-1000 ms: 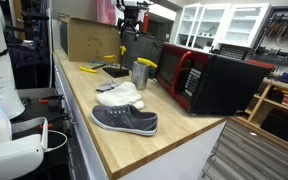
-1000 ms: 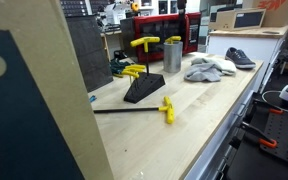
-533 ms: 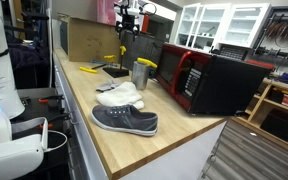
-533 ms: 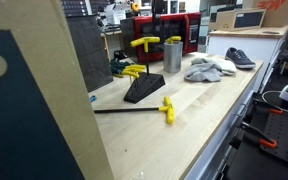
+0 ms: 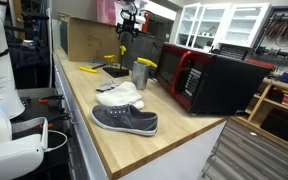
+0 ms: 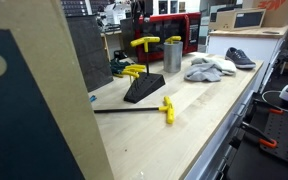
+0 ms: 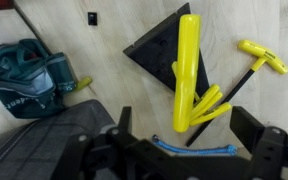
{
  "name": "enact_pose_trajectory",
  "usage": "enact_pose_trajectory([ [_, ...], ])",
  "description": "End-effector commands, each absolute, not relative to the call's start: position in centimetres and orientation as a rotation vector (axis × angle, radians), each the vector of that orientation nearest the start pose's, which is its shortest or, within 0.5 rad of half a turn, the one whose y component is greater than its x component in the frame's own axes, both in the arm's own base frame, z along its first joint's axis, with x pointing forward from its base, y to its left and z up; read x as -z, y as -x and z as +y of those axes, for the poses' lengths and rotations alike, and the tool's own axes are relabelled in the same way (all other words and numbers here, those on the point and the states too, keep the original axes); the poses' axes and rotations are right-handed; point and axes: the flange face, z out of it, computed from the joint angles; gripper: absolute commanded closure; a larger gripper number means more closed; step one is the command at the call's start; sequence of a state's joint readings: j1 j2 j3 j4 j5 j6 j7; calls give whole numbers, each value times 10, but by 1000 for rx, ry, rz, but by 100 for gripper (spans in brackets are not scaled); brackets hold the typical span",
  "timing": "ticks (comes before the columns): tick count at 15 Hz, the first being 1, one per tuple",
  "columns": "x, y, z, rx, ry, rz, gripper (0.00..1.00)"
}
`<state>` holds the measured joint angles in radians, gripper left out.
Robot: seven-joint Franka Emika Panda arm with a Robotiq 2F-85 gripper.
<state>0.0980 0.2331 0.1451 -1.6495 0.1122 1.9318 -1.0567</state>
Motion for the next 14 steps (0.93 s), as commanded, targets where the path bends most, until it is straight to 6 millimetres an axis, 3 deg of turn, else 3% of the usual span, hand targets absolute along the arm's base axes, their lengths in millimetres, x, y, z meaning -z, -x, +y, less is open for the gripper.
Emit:
enact_pose_trajectory([
  [1, -485, -625, 162, 53, 2276, -1932, 0],
  [7, -476, -617, 166, -139, 2261, -2064, 0],
  [14, -462, -630, 171, -77, 2402, -2088, 0],
])
